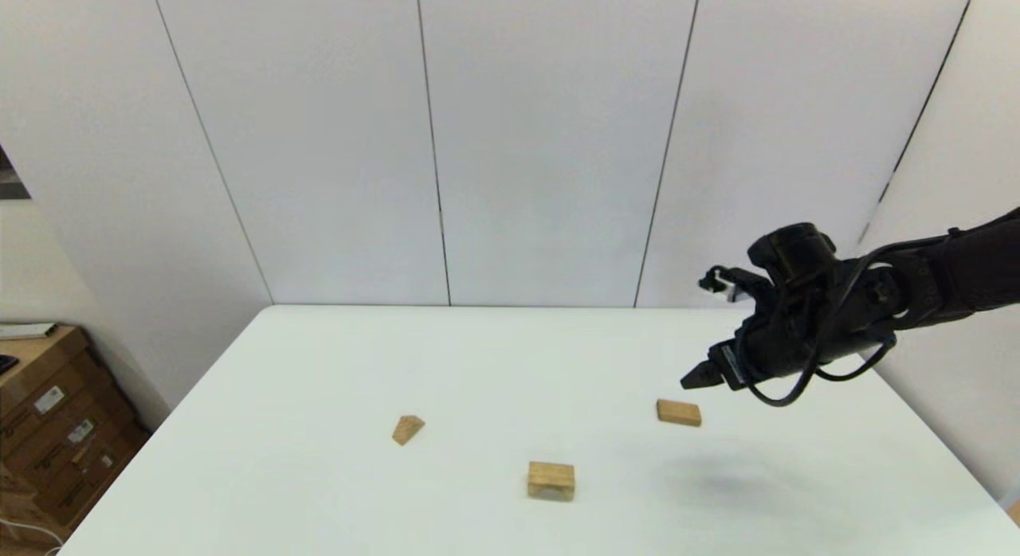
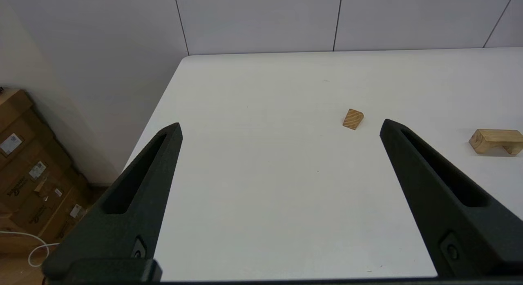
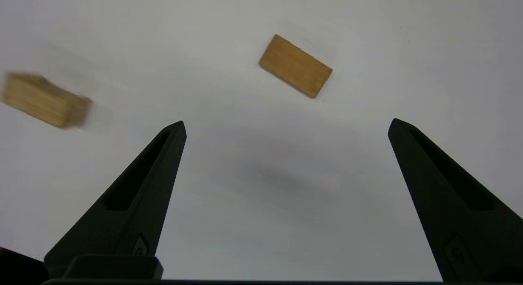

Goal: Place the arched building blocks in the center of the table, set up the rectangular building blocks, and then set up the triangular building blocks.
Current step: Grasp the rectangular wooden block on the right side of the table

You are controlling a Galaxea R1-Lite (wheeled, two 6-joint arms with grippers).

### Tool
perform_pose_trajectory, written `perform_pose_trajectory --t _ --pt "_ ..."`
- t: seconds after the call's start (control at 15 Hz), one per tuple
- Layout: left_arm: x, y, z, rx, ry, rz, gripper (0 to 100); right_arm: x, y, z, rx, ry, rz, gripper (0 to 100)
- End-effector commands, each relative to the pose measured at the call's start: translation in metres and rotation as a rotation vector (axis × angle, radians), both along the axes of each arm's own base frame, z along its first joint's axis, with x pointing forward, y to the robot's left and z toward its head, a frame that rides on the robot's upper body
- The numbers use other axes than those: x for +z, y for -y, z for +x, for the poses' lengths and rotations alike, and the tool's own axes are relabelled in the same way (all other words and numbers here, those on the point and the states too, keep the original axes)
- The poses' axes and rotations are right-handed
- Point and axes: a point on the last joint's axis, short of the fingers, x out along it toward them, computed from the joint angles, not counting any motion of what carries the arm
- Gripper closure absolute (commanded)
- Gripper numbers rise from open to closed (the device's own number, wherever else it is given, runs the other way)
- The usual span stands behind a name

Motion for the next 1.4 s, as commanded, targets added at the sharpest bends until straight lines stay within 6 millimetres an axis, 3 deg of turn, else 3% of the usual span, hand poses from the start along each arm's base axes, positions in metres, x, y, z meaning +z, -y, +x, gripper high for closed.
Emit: perform_pose_trajectory --t 0.07,0.2,0.47,0.73,1.4 --pt "0.000 0.000 0.000 0.000 -0.001 0.000 0 -0.020 0.005 0.009 0.265 -0.014 -0.133 0" --pt "0.000 0.000 0.000 0.000 0.000 -0.002 0 -0.030 0.005 0.014 0.464 -0.041 -0.223 0" --pt "0.000 0.000 0.000 0.000 -0.003 0.000 0 -0.031 -0.005 0.025 0.582 -0.064 -0.262 0" --pt "0.000 0.000 0.000 0.000 -0.001 0.000 0 -0.047 -0.014 0.028 0.704 -0.101 -0.294 0" --pt "0.000 0.000 0.000 0.000 -0.001 0.000 0 -0.094 -0.020 0.061 0.727 -0.245 -0.298 0"
